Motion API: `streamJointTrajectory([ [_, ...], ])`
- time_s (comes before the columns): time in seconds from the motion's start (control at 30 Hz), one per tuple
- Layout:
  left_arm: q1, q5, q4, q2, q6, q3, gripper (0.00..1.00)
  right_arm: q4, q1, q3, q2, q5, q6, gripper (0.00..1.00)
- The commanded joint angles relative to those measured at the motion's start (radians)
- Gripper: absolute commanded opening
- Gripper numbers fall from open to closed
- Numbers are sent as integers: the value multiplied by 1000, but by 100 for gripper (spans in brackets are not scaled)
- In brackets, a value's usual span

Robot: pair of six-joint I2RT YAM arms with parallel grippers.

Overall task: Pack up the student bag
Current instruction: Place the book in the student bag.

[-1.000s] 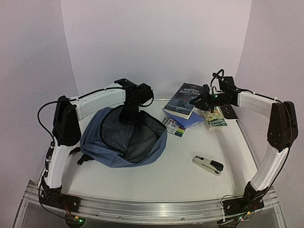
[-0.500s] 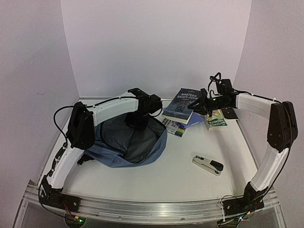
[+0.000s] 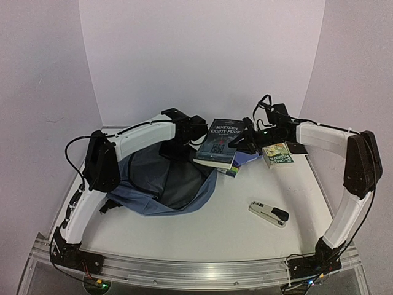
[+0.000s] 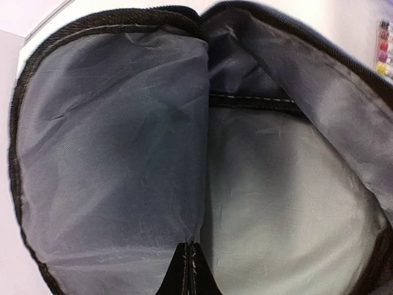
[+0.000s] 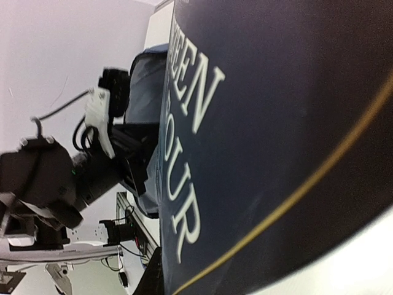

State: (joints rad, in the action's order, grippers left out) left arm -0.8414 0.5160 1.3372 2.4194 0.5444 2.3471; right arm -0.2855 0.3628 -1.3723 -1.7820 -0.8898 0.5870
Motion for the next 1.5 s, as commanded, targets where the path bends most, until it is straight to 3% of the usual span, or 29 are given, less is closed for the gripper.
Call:
streamJointTrajectory([
  [0.0, 22, 9, 260, -135, 23, 10, 0, 116, 77, -76, -13, -68, -24, 0],
  [0.27, 52, -58, 176, -214, 52, -56, 0, 276, 194, -120, -163, 35, 77, 0],
  [0.73, 90, -117, 78, -264, 53, -113, 0, 353, 311, -244, -395, 1, 158, 0],
  [0.93, 104, -119, 83, -254, 57, -97, 0, 376, 338, -276, -351, 4, 185, 0],
  [1.13, 132, -125, 81, -250, 60, -72, 0, 374, 364, -202, -278, 10, 88, 0],
  [1.47, 143, -165, 37, -281, 52, -106, 0, 367, 372, -249, -430, 2, 174, 0],
])
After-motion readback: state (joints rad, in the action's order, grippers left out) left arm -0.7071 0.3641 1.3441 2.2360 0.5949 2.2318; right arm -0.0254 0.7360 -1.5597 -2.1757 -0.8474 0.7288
